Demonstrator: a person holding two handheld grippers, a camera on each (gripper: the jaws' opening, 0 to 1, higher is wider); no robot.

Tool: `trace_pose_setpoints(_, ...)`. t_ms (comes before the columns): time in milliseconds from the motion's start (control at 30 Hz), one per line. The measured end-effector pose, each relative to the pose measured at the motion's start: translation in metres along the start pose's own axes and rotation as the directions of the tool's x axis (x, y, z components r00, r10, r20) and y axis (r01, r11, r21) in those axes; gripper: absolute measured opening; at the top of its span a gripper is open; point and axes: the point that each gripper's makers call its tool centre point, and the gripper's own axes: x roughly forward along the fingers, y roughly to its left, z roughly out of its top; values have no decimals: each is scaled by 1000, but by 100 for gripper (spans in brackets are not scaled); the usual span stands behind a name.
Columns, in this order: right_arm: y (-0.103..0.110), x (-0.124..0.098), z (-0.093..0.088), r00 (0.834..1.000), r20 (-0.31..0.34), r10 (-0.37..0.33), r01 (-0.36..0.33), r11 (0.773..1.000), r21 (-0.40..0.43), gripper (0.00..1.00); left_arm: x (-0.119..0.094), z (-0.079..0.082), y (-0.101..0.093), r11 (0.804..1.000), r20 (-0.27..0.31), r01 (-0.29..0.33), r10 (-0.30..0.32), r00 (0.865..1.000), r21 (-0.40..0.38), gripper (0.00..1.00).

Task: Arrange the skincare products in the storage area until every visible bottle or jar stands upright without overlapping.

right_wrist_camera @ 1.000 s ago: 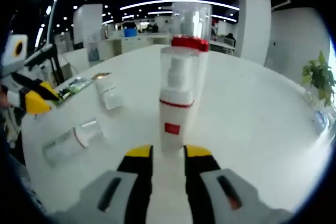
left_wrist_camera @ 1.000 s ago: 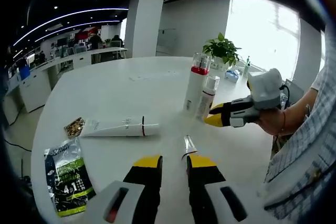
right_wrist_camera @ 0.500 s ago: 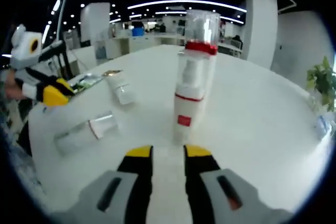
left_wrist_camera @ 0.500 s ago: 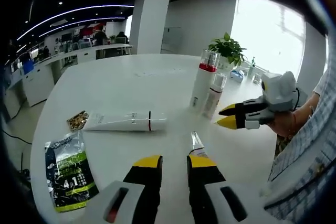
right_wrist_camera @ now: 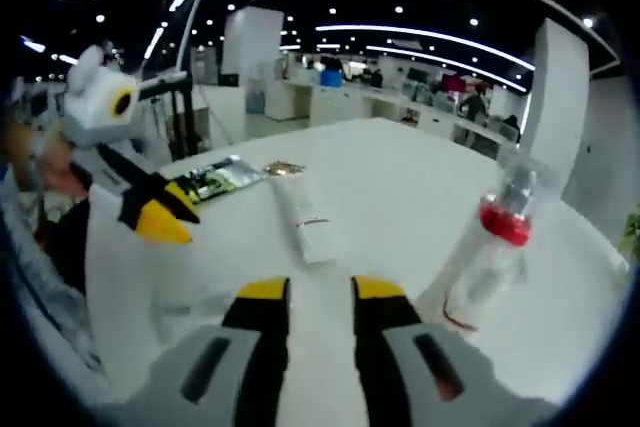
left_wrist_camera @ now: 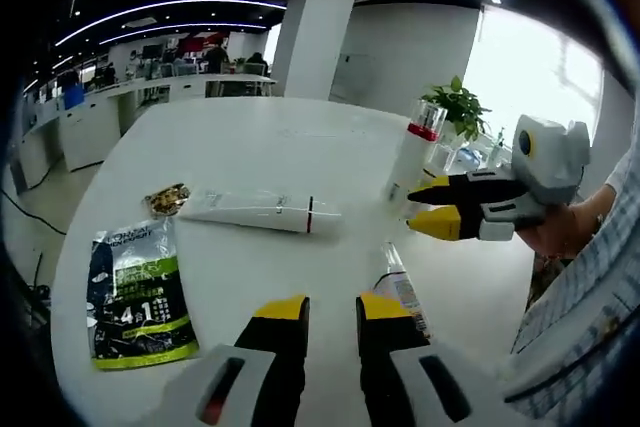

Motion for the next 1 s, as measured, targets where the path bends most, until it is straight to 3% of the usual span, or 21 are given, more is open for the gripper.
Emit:
trace_pose_setpoints(133,8,18,12,998,-11,65,-65,998,-5,28,-4,-3,5,1000,11,-10,10,1000,-23,20)
trace_pose_setpoints(467,5,59,20,992,-84,92,-95,995,-22,31,-12,-8,17,999,19,-39,39,999,-32,21)
trace_pose_setpoints(633,7,88,9,976,-193,104,-111,993,-29,36,-16,-7,24,997,32,-51,53,998,-55,22)
trace_pose_setpoints(767,6,105,11,974,-211,86,-98,994,-51,34,-20,-7,28,996,35,-62,65,997,-59,22)
trace_pose_setpoints(1000,11,121,0,951,-288,115,-129,991,-30,31,-25,-8,33,994,42,-75,78,996,-83,22)
